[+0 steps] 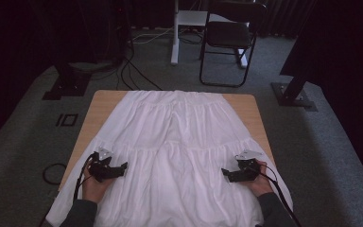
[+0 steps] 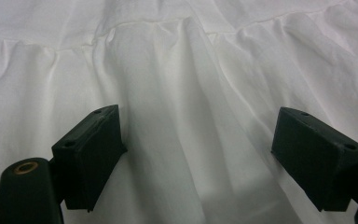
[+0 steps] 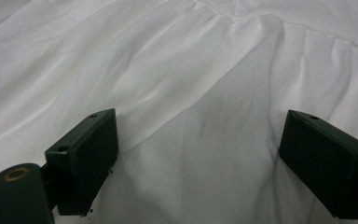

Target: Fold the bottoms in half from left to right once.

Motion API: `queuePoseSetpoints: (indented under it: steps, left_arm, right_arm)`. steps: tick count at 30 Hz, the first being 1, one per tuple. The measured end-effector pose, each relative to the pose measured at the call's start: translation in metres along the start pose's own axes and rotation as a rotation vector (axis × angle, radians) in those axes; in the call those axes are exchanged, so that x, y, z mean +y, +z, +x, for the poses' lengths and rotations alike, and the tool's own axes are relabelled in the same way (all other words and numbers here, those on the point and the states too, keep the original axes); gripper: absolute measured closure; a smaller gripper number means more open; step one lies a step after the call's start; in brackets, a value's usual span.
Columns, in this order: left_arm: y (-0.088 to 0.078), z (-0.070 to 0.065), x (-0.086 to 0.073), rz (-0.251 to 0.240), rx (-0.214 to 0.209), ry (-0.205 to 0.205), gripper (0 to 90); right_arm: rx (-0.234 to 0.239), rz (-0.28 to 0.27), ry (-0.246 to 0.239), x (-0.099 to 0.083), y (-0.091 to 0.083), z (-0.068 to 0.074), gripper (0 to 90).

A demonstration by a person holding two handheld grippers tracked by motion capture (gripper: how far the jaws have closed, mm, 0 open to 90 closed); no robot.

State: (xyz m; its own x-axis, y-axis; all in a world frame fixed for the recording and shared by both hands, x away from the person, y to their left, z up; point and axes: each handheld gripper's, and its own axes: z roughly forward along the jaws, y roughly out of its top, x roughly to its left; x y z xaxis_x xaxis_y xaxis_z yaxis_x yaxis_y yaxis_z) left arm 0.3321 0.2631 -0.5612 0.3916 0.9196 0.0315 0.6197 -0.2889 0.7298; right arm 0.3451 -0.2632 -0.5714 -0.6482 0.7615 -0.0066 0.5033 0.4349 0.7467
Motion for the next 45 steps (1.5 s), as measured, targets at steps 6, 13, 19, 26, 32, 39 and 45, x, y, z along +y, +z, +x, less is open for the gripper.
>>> queuePoseSetpoints:
  steps: [6, 13, 19, 26, 32, 39, 45]
  left_arm:
    - [0.0, 0.0, 0.0, 0.0, 0.004, -0.003, 16.9]
    - [-0.005, 0.002, 0.001, -0.004, 0.004, -0.03, 29.9]
    - [-0.037, 0.023, 0.003, -0.06, 0.064, -0.051, 30.5]
    - [-0.053, 0.067, -0.02, -0.02, 0.132, -0.144, 13.7]
    - [-0.043, 0.08, -0.035, 0.043, 0.173, -0.17, 7.5]
    - [-0.037, 0.073, -0.035, 0.054, 0.108, -0.121, 6.1]
    - [-0.037, 0.063, -0.033, 0.057, 0.095, -0.105, 6.2]
  right_arm:
    - [0.016, -0.006, -0.018, 0.0, 0.0, -0.001, 14.0]
    - [-0.001, -0.012, -0.005, 0.0, 0.0, 0.001, 15.8]
    - [-0.004, -0.007, -0.001, 0.0, 0.0, 0.001, 13.3]
    - [-0.004, -0.007, -0.001, 0.0, 0.0, 0.001, 13.3]
    - [-0.004, -0.007, 0.0, 0.0, 0.0, 0.001, 13.3]
    - [-0.003, -0.006, 0.0, 0.0, 0.0, 0.001, 12.9]
    - [0.01, 0.003, -0.003, 0.001, 0.0, 0.002, 17.0]
